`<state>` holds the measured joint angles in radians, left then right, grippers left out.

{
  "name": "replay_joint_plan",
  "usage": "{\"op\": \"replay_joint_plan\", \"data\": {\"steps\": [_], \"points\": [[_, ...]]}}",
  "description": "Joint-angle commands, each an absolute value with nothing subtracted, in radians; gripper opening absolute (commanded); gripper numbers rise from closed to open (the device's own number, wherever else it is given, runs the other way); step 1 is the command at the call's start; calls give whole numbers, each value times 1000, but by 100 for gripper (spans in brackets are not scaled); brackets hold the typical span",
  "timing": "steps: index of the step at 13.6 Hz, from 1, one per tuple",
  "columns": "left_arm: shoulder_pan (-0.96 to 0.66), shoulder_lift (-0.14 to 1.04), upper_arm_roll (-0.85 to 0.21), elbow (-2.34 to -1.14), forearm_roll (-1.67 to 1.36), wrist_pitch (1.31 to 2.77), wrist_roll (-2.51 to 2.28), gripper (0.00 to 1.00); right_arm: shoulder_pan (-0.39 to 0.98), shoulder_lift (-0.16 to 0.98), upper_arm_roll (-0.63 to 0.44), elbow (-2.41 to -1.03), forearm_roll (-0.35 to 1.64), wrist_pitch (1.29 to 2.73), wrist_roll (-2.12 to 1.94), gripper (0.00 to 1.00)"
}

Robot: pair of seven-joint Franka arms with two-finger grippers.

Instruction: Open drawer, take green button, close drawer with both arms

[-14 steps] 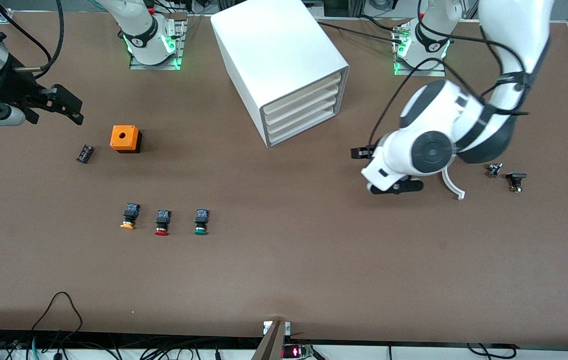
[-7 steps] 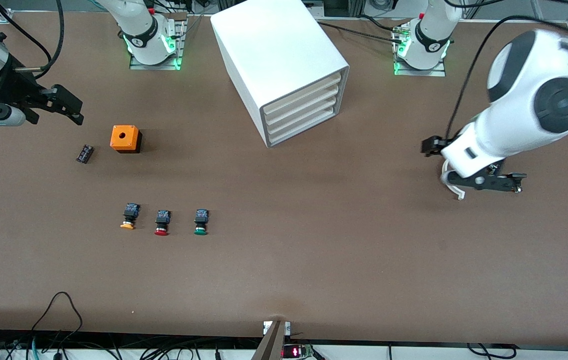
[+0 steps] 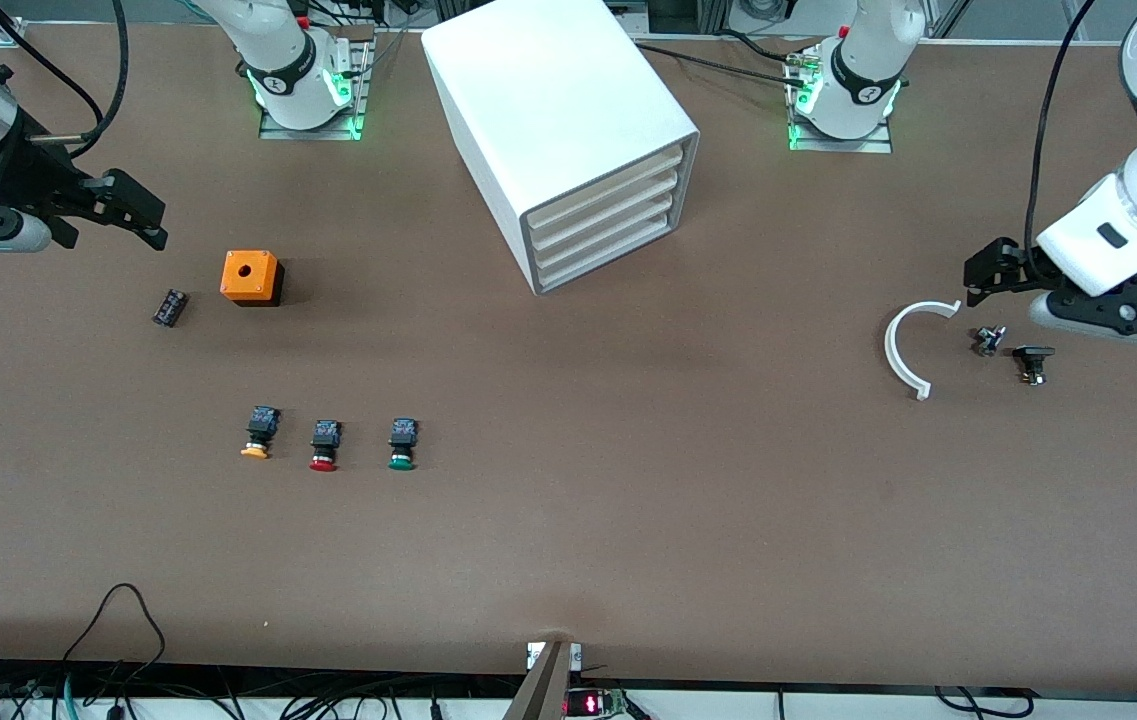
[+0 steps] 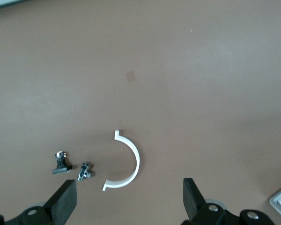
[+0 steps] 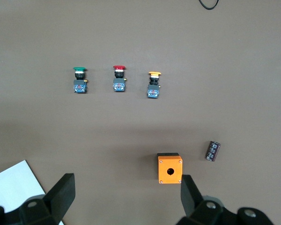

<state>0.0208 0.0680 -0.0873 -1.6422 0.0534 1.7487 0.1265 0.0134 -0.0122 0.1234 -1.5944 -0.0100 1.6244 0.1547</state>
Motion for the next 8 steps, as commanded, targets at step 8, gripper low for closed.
{"op": "replay_joint_plan", "data": {"steps": [8], "points": [[-55,-21,-37,-1763,28,1758,89,100,17,3,126,-1569,-15,1608,164,100]]}}
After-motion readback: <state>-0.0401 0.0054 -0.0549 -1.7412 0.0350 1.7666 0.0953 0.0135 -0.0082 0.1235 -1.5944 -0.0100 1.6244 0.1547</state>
